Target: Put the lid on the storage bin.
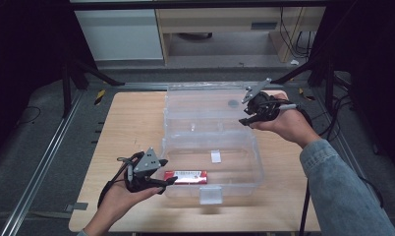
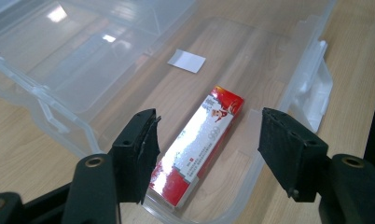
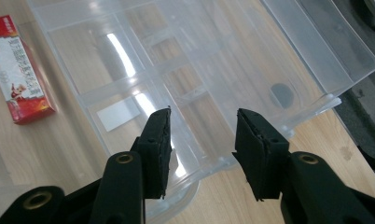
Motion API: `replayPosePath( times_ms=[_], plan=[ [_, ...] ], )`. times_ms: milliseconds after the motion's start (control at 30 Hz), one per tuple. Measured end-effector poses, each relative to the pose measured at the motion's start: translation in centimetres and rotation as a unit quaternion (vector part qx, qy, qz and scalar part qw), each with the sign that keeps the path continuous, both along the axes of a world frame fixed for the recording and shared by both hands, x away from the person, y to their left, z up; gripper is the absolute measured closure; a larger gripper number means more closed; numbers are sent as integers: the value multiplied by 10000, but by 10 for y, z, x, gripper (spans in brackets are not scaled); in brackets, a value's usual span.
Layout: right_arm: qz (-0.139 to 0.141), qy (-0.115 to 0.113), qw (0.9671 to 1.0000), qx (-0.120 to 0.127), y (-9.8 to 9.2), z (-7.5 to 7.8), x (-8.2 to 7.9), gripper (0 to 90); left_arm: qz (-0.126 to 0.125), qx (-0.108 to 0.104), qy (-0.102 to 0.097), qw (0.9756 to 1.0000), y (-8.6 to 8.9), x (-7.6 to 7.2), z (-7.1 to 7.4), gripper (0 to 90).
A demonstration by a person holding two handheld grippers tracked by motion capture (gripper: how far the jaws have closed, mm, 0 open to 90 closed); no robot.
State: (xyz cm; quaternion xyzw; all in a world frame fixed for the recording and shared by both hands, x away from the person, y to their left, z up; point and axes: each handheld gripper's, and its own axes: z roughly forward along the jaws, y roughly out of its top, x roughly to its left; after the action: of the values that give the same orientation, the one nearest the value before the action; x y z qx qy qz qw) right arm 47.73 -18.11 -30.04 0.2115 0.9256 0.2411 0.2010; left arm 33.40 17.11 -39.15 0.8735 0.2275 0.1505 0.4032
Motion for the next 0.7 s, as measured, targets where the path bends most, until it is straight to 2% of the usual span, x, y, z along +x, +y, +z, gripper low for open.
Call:
replayPosePath(
  times_ms=[133, 200, 267, 333, 467, 533, 633, 700],
  plan=[
    [17, -29, 9999, -151, 1, -4, 5, 551, -117, 48, 18, 9999, -4, -2, -4, 366],
    [18, -27, 9999, -144, 2, -4, 6, 541, -152, 85, 9, 9998, -5, -2, -6, 363],
    [12, -50, 9998, -173, 7, -5, 9, 506, -213, 160, -7, 9996, -6, -2, -8, 340],
    [92, -91, 9996, -238, 14, -7, 12, 466, -198, 99, 15, 9998, -7, 0, -11, 335],
    [123, -89, 9993, -333, 19, -9, 17, 442, -282, 162, 85, 9994, -8, 0, -16, 333],
    [151, -90, 9988, -462, 23, -11, 24, 422, -410, 330, 72, 9986, -10, -2, -19, 333],
    [87, -32, 9988, -478, 25, -12, 28, 406, -496, 418, 107, 9978, -12, -2, -21, 352],
    [68, -10, 9986, -524, 25, -12, 30, 391, -625, 628, 135, 9960, -17, -1, -24, 369]
  ],
)
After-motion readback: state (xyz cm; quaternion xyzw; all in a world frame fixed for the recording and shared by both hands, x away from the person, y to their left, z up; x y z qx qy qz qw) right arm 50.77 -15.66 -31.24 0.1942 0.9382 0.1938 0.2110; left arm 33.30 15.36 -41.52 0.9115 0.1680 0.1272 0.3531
